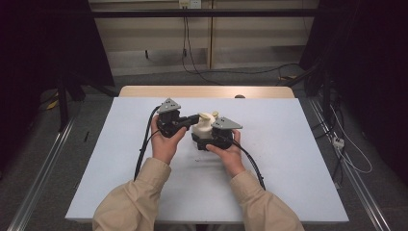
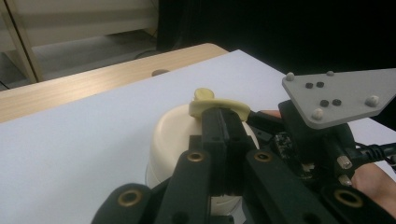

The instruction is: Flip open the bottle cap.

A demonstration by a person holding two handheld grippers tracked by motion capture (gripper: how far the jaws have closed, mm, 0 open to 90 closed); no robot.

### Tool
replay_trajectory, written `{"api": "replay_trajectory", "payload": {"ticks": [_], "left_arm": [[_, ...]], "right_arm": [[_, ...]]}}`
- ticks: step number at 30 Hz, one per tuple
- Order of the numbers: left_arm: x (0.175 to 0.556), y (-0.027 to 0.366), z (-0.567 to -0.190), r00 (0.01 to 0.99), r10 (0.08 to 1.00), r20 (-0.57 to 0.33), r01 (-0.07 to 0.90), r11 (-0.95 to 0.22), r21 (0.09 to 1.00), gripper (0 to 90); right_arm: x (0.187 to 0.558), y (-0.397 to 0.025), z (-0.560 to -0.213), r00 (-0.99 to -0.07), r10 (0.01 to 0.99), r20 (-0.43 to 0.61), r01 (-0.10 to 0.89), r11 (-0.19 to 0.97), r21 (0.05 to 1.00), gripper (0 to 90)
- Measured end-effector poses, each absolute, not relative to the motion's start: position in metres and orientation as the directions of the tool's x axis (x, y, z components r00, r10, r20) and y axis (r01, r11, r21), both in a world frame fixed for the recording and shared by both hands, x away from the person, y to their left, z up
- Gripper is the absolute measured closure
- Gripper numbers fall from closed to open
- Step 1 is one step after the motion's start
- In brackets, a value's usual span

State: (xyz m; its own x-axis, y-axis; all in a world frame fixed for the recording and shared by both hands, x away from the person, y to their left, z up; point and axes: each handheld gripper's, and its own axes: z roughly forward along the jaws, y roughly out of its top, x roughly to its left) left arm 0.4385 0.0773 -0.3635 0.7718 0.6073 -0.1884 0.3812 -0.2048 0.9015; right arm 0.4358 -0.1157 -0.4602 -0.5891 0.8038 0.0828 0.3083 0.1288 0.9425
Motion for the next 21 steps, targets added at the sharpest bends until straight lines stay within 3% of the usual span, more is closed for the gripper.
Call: {"api": "replay_trajectory", "payload": {"ticks": [21], "left_arm": [[0.4431, 0.0726, -0.3577, 0.772, 0.609, -0.18, 0.378, -0.213, 0.901, 90.0]], "right_arm": [[0.4359, -0.1159, -0.4601, -0.59, 0.803, 0.089, 0.314, 0.126, 0.941, 4.8]]}}
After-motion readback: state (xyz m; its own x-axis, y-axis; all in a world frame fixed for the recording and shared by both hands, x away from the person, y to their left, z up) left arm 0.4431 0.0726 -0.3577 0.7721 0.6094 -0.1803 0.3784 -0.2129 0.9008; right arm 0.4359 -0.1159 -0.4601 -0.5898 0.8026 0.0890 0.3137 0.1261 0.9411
